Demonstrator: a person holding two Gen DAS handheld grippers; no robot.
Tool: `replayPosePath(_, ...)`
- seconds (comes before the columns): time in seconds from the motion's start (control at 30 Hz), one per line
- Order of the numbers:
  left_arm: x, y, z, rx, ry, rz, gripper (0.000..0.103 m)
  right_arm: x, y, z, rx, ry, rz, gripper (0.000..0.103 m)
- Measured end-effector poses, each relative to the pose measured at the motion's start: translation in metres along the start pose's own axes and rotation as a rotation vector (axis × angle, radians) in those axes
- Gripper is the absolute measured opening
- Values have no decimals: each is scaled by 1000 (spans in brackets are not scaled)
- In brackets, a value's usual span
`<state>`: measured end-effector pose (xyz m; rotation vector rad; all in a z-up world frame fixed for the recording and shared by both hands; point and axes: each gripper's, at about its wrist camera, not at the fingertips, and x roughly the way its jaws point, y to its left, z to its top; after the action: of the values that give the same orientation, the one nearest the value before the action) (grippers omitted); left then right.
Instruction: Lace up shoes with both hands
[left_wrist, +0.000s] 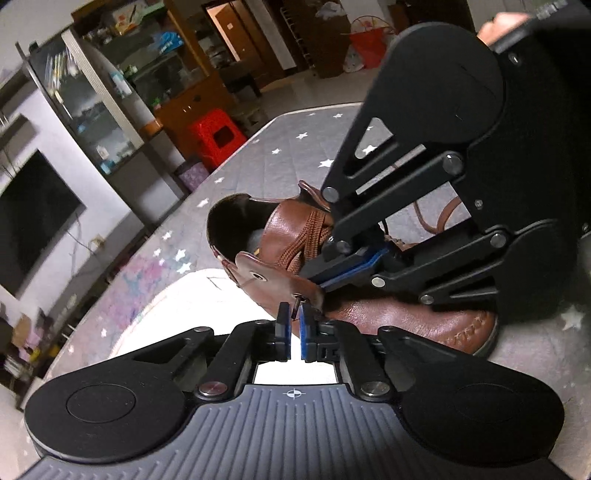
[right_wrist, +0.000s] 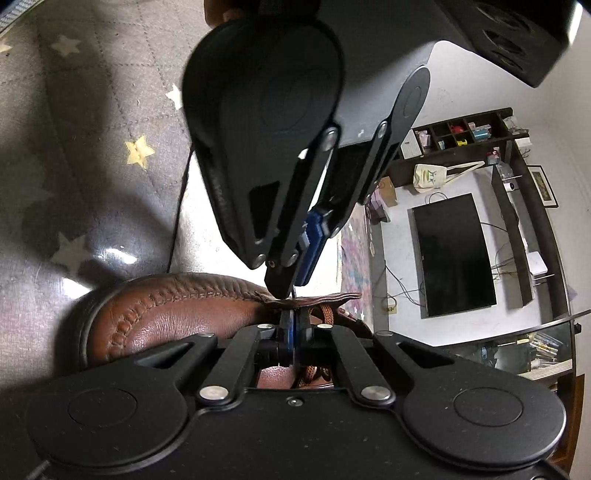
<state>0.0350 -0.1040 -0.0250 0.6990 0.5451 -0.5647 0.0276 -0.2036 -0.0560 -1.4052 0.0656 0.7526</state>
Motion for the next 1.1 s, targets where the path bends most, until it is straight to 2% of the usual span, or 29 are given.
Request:
replayPosePath(0.1, 2, -2, 1, -25, -2, 16, 3, 0, -1, -1, 7, -1, -7, 1)
replayPosePath(0.27, 1, 0, 0, -139, 1, 43, 3, -2, -3, -2, 25, -2, -21, 1)
replayPosePath(0.4, -4, -2, -3, -205, -5, 83, 3, -8, -6, -3, 57, -1, -37, 20)
replayPosePath(0.53, -11, 0, -8, -284, -3, 132, 3, -24, 4, 0, 92, 0, -55, 24)
replayPosePath(0.6, -17, 2, -13, -325, -6, 165, 3, -29, 4, -2, 108, 4, -61, 25)
replayPosePath(0.87, -64, 21, -34, -489, -33, 396, 2, -46, 5, -8, 167, 32, -80, 26)
replayPosePath(0.97, -83, 27, -44, -548, -40, 454, 2, -49, 5, -10, 186, 45, -82, 26)
replayPosePath(1.1, -107, 30, -56, -606, -56, 471, 3, -53, 9, -13, 210, 59, -85, 26)
